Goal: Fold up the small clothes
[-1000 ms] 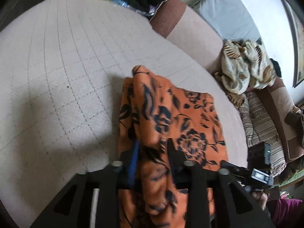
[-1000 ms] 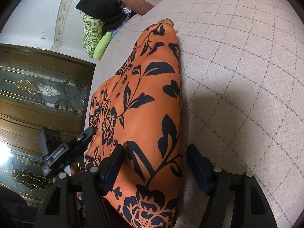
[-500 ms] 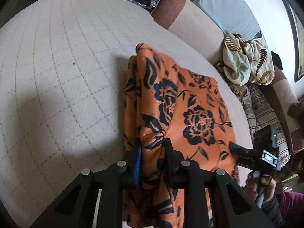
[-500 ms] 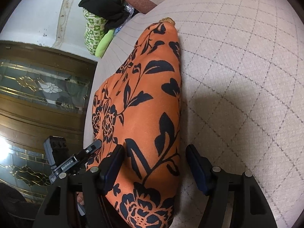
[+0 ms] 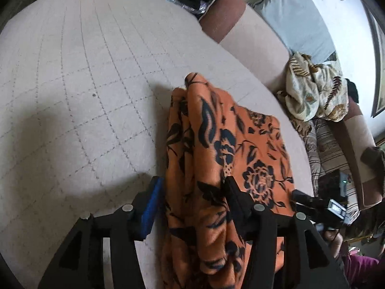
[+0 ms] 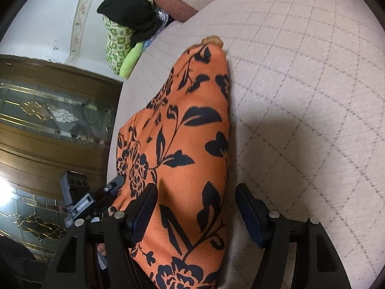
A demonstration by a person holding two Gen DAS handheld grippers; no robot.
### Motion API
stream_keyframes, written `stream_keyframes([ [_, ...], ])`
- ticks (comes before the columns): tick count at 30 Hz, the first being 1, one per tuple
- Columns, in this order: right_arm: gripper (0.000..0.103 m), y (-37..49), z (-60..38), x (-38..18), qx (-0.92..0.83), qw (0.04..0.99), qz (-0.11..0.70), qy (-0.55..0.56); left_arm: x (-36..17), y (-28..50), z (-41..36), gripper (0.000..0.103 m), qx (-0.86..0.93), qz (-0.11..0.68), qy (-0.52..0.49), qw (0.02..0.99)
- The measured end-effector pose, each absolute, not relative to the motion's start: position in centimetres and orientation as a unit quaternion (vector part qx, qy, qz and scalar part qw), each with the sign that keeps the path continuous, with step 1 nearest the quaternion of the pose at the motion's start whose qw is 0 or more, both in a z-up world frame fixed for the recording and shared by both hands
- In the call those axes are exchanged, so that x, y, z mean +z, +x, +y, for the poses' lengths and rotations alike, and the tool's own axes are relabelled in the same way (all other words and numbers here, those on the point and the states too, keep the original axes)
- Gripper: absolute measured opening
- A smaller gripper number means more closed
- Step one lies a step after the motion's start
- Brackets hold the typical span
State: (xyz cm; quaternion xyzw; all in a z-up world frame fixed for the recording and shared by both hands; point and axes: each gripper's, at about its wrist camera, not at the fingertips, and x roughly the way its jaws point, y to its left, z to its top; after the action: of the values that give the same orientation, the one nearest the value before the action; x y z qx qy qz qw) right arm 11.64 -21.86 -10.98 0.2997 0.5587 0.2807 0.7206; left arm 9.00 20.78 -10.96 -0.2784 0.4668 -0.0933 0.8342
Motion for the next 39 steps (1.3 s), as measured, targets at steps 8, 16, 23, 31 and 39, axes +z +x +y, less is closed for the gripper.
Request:
stream_keyframes([
  [8, 0.071, 12.0, -20.5, -11.9, 0.294, 0.711, 0.562, 0.305, -12.2, 8.8, 20.2, 0.053, -0.098, 0.477, -0.26, 0.834],
  [16, 0.046, 11.9, -19.5, -10.7, 0.296, 0.727, 0.559, 0.266, -11.5, 9.1, 18.1, 0.027, -0.091, 0.484, -0.225, 0.841],
  [23, 0.039, 11.4, -19.1, -8.6, 0.304, 0.739, 0.544, 0.254, -9.9, 8.5, 16.8, 0.022, -0.094, 0.468, -0.198, 0.856],
  [31, 0.036, 10.8, -19.3, -6.8, 0.32, 0.747, 0.529, 0.244, -8.6, 8.5, 15.6, 0.021, -0.099, 0.454, -0.175, 0.868],
  [39, 0.034, 10.3, -20.8, -5.0, 0.327, 0.759, 0.51, 0.238, -7.4, 8.3, 15.0, 0.021, -0.113, 0.436, -0.168, 0.877],
])
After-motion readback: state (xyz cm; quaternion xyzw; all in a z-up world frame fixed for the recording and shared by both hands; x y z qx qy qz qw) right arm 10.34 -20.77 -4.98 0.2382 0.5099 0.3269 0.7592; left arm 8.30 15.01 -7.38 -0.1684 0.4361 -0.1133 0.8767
